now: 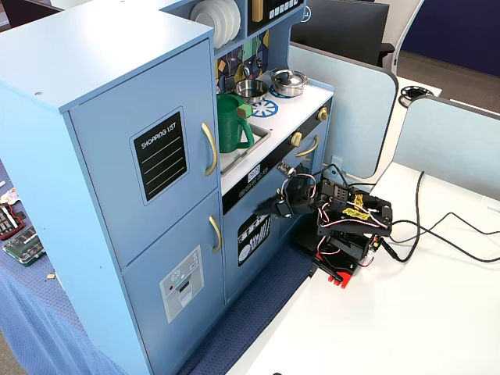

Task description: Open the left cabinet door

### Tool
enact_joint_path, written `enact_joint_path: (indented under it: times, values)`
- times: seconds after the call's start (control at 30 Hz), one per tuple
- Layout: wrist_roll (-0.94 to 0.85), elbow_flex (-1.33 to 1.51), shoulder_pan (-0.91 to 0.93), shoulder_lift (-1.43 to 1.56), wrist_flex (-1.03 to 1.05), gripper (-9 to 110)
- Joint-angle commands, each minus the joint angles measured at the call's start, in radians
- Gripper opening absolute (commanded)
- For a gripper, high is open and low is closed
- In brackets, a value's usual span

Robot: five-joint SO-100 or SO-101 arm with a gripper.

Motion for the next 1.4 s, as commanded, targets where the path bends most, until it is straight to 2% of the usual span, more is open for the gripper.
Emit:
enact_joint_path:
  times: [0.0,0.2,0.5,0.87,1.37]
  values:
    - [-0.08,-0.222,-0.164,-0.091,-0.215,11]
    - [-0.201,-0.483,-0.276,-0.259,-0.288,16]
    - [-0.213,-0.759,-0.225,-0.48,-0.348,20]
    - [-0.213,-0.948,-0.189,-0.719,-0.508,19]
    - [-0.304,-1.092,-0.377,-0.867,-0.531,18]
